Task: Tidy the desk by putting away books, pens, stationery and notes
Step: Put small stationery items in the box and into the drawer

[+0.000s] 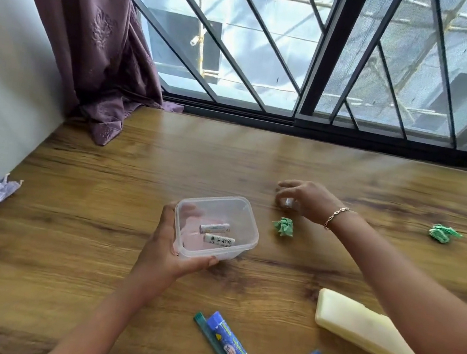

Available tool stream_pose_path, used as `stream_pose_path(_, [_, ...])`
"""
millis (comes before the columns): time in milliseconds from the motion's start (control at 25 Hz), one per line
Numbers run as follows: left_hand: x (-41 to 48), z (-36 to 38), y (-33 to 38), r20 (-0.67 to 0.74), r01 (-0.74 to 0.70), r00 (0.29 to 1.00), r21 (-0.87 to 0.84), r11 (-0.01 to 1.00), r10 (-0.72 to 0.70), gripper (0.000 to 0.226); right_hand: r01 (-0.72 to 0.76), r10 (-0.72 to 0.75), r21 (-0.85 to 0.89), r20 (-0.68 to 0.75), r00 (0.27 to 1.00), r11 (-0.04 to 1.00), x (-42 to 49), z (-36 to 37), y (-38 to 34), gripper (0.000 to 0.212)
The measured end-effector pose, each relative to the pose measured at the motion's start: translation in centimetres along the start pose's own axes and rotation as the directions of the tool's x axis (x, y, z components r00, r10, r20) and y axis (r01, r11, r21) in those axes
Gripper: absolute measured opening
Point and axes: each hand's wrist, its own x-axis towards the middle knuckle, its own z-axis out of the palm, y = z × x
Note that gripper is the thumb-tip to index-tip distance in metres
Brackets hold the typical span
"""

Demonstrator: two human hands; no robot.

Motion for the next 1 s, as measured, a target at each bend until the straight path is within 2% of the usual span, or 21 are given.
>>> stream_pose_path(200, [-0.1, 0.4, 0.3, 0.01, 0.008, 1.0, 0.001, 1.0, -0.008, 0.08, 0.049, -0.052, -0.02, -0.148, 0.988, 0.999, 0.0, 1.7, 0.8, 0.024])
stream_pose_path(280, [-0.3, 0.6, 0.4, 0.017, 0.015, 1.0, 0.008, 1.0, -0.015, 0.08, 0.045, -0.047, -0.019, -0.17, 0.984, 0.999, -0.2, 1.9, 0.9, 0.023])
stream_pose_path(400, [-0.4, 0.9, 0.6, 0.019, 0.021, 1.0, 0.016, 1.0, -0.021, 0.081, 0.039, -0.008, 0.1, -0.299, 0.954, 0.994, -0.7, 0.5, 0.0, 0.019])
stream_pose_path(480, [-0.4, 0.9, 0.5, 0.009, 0.016, 1.0, 0.037, 0.999, -0.016, 0.08, 0.144, -0.056, 0.168, -0.443, 0.895, 0.975, -1.7, -1.4, -2.1, 0.014])
stream_pose_path(560, [-0.2, 1.0, 0.2, 0.0, -0.001, 1.0, 0.081, 0.997, 0.001, 0.078, 0.317, -0.193, 0.162, -0.516, 0.835, 0.934, -3.0, -3.6, -4.8, 0.015])
stream_pose_path(680, [-0.2, 1.2, 0.3, 0.012, -0.006, 1.0, 0.093, 0.996, 0.005, 0.077, 0.479, -0.401, 0.055, -0.47, 0.787, 0.876, -4.6, -4.9, -8.8, 0.017])
stream_pose_path(760, [-0.3, 1.5, 0.5, 0.043, 0.002, 0.999, 0.049, 0.999, -0.004, 0.079, 0.507, -0.483, -0.046, -0.386, 0.786, 0.861, -4.8, -4.0, -10.4, 0.008])
stream_pose_path(1000, [-0.8, 1.7, 1.0, 0.077, 0.019, 0.997, 0.01, 1.0, -0.019, 0.078, 0.471, -0.473, -0.089, -0.318, 0.821, 0.878, -4.4, -2.5, -11.8, 0.01])
